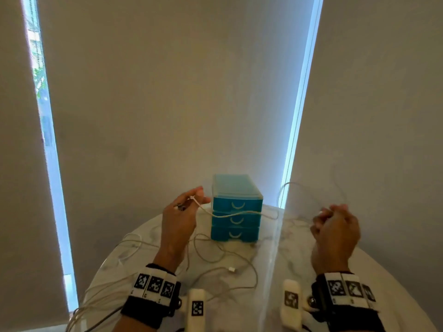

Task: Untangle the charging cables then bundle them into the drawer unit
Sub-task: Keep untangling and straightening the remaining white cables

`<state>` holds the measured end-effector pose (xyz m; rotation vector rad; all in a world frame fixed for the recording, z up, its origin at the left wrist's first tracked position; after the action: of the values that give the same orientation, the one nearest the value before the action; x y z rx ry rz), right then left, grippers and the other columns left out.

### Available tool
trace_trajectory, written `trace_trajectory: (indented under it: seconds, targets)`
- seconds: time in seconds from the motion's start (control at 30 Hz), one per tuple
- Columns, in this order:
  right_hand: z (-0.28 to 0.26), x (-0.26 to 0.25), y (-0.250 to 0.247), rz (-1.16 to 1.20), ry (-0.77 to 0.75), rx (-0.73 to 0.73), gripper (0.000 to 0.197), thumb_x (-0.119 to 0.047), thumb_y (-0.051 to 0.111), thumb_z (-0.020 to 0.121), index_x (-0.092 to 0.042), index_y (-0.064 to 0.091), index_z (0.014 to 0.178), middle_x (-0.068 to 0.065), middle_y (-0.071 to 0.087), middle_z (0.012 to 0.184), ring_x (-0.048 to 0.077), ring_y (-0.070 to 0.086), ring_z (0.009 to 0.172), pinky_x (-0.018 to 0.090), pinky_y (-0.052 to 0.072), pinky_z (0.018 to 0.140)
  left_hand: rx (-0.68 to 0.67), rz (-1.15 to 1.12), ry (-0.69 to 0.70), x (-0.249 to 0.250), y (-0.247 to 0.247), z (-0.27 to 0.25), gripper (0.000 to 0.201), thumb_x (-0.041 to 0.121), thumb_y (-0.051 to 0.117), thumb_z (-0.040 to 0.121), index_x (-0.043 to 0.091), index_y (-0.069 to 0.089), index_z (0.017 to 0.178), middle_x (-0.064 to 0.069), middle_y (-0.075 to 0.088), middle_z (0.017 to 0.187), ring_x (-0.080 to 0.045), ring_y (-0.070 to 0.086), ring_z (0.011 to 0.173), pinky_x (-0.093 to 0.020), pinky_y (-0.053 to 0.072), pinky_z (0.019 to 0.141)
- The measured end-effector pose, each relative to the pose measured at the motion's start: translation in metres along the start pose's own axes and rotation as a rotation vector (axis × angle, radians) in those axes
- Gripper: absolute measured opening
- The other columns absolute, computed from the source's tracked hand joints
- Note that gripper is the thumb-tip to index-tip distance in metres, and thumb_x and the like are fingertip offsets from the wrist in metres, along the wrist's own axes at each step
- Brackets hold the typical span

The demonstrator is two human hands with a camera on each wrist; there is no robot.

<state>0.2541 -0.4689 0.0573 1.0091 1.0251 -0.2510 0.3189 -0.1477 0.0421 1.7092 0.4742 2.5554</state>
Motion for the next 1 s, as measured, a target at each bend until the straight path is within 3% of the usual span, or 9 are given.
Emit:
trace_trajectory:
  seconds: [0.1, 0.2, 0.27, 0.33, 0.4, 0.63, 0.77, 0.87, 1.0]
  targets:
    - [0.028, -0.025, -0.020, 0.283, -0.168, 0.262, 0.018, -0.021, 0.034, 0.109, -0.015, 0.051, 0.111, 0.008, 0.069, 0.079, 0.019, 0.067, 0.057, 0.028, 0.043, 0.049, 0.242, -0.072, 0.063, -0.001, -0.036, 0.014, 0.027, 0.011, 0.065, 0.104, 0.028, 0.082, 0.116, 0.003, 0.081, 0.085, -0.007, 0.045, 0.048, -0.020, 0.039, 0.047]
    - [0.028, -0.014, 0.018, 0.377, -0.170, 0.254, 0.031, -0.025, 0.030, 0.111, -0.005, 0.052, 0.120, 0.017, 0.077, 0.103, 0.029, 0.081, 0.084, 0.025, 0.054, 0.060, 0.269, -0.127, 0.096, -0.002, -0.039, 0.016, 0.026, 0.013, 0.059, 0.107, 0.026, 0.080, 0.115, 0.000, 0.060, 0.067, -0.012, 0.038, 0.049, -0.021, 0.032, 0.042]
    - [-0.002, 0.006, 0.084, 0.290, -0.006, -0.108, 0.019, -0.015, 0.033, 0.115, -0.006, 0.047, 0.123, 0.024, 0.075, 0.118, 0.036, 0.080, 0.098, 0.025, 0.060, 0.066, 0.242, -0.153, 0.135, 0.004, -0.031, 0.011, 0.020, 0.019, 0.060, 0.109, 0.022, 0.080, 0.107, -0.004, 0.052, 0.064, -0.015, 0.038, 0.052, -0.024, 0.029, 0.043]
    - [-0.065, 0.034, 0.145, -0.109, 0.251, -0.783, 0.025, -0.012, 0.043, 0.115, -0.008, 0.046, 0.139, 0.014, 0.076, 0.127, 0.033, 0.078, 0.109, 0.030, 0.064, 0.083, 0.230, -0.152, 0.190, 0.009, -0.027, 0.006, 0.021, 0.022, 0.061, 0.109, 0.015, 0.078, 0.099, -0.008, 0.049, 0.062, -0.017, 0.037, 0.051, -0.027, 0.027, 0.045]
    - [-0.104, 0.055, 0.160, -0.380, 0.302, -1.167, 0.035, -0.011, 0.046, 0.114, -0.013, 0.042, 0.149, 0.005, 0.078, 0.125, 0.026, 0.080, 0.108, 0.033, 0.062, 0.095, 0.222, -0.162, 0.246, 0.016, -0.025, 0.002, 0.029, 0.026, 0.059, 0.110, 0.012, 0.074, 0.090, -0.010, 0.046, 0.060, -0.017, 0.035, 0.049, -0.026, 0.026, 0.045]
    - [-0.046, 0.069, 0.073, -0.282, 0.197, -0.662, 0.024, -0.007, 0.053, 0.109, -0.009, 0.076, 0.115, 0.012, 0.079, 0.093, 0.018, 0.064, 0.068, 0.031, 0.057, 0.072, 0.229, -0.159, 0.238, 0.017, -0.025, 0.002, 0.042, 0.032, 0.061, 0.110, 0.018, 0.065, 0.071, -0.007, 0.053, 0.064, -0.015, 0.038, 0.049, -0.025, 0.028, 0.043]
    - [-0.060, 0.093, 0.039, -0.787, 0.221, -0.866, 0.016, -0.014, 0.063, 0.107, -0.017, 0.078, 0.110, 0.005, 0.080, 0.101, 0.022, 0.071, 0.092, 0.023, 0.056, 0.073, 0.151, -0.045, 0.161, 0.008, -0.018, 0.002, 0.042, 0.039, 0.064, 0.108, 0.015, 0.068, 0.074, -0.011, 0.053, 0.064, -0.015, 0.037, 0.049, -0.025, 0.030, 0.044]
    - [-0.072, 0.107, 0.033, -1.082, 0.248, -1.050, 0.013, -0.026, 0.077, 0.098, -0.023, 0.078, 0.111, -0.005, 0.076, 0.106, 0.008, 0.068, 0.094, 0.019, 0.051, 0.077, 0.090, 0.008, 0.039, -0.002, -0.013, 0.003, 0.042, 0.043, 0.067, 0.105, 0.016, 0.069, 0.073, -0.007, 0.053, 0.061, -0.014, 0.037, 0.048, -0.024, 0.031, 0.045]
    - [-0.072, 0.128, 0.034, -1.318, 0.145, -1.063, 0.024, -0.035, 0.088, 0.086, -0.031, 0.077, 0.107, -0.011, 0.072, 0.107, 0.007, 0.066, 0.099, 0.024, 0.053, 0.087, -0.060, 0.099, -0.089, -0.013, -0.001, 0.000, 0.043, 0.049, 0.069, 0.103, 0.017, 0.071, 0.073, 0.001, 0.049, 0.057, -0.012, 0.036, 0.047, -0.024, 0.030, 0.046]
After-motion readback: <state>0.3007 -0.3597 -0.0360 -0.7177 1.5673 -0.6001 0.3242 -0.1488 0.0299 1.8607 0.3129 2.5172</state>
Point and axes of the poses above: each hand's wrist, its own z-axis towards the middle knuckle, its own y-axis out of the palm, x = y × z, the point moved 4 cm from there along z, towards the middle knuckle
